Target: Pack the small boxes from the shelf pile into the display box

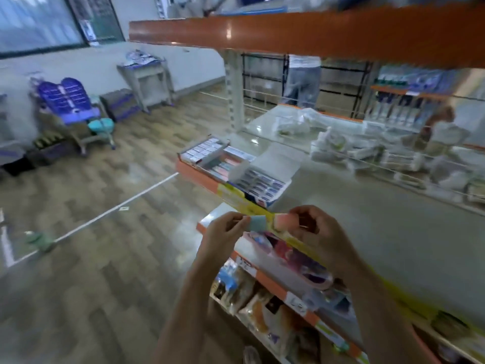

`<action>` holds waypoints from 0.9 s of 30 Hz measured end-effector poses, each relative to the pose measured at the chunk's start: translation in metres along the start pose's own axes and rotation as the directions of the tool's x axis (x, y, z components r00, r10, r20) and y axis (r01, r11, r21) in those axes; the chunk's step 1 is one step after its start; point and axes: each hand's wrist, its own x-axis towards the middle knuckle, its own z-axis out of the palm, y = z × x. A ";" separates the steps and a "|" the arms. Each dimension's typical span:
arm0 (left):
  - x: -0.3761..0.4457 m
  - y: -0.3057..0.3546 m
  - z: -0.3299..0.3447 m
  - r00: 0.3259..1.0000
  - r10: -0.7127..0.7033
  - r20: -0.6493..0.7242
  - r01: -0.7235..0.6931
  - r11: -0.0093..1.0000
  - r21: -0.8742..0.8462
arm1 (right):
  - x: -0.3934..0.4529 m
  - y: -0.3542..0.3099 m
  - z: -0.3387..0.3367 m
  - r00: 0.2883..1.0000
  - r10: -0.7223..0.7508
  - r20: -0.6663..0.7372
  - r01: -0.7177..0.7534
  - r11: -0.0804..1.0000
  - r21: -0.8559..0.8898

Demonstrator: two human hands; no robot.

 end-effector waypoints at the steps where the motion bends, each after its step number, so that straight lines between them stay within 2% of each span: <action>1: 0.013 -0.003 -0.010 1.000 0.002 -0.016 -0.002 1.000 -0.003 | 0.014 -0.003 0.008 1.000 -0.011 0.006 0.011 1.000 0.013; 9: 0.118 -0.009 -0.071 0.998 0.025 -0.063 -0.025 1.000 0.007 | 0.131 -0.028 0.056 0.997 -0.071 0.038 0.067 0.993 0.102; 17: 0.197 -0.033 -0.099 0.999 0.019 -0.029 -0.020 0.999 -0.043 | 0.209 -0.023 0.095 0.999 -0.036 0.005 0.036 0.995 -0.089; 22: 0.252 -0.056 -0.121 0.996 0.044 0.077 -0.042 0.999 -0.027 | 0.247 -0.015 0.120 0.990 -0.029 -0.136 -0.008 0.964 -0.265; 27: 0.310 -0.069 -0.133 0.953 0.112 0.282 -0.122 0.992 0.019 | 0.270 -0.018 0.135 0.966 0.025 -0.257 -0.145 0.876 -0.460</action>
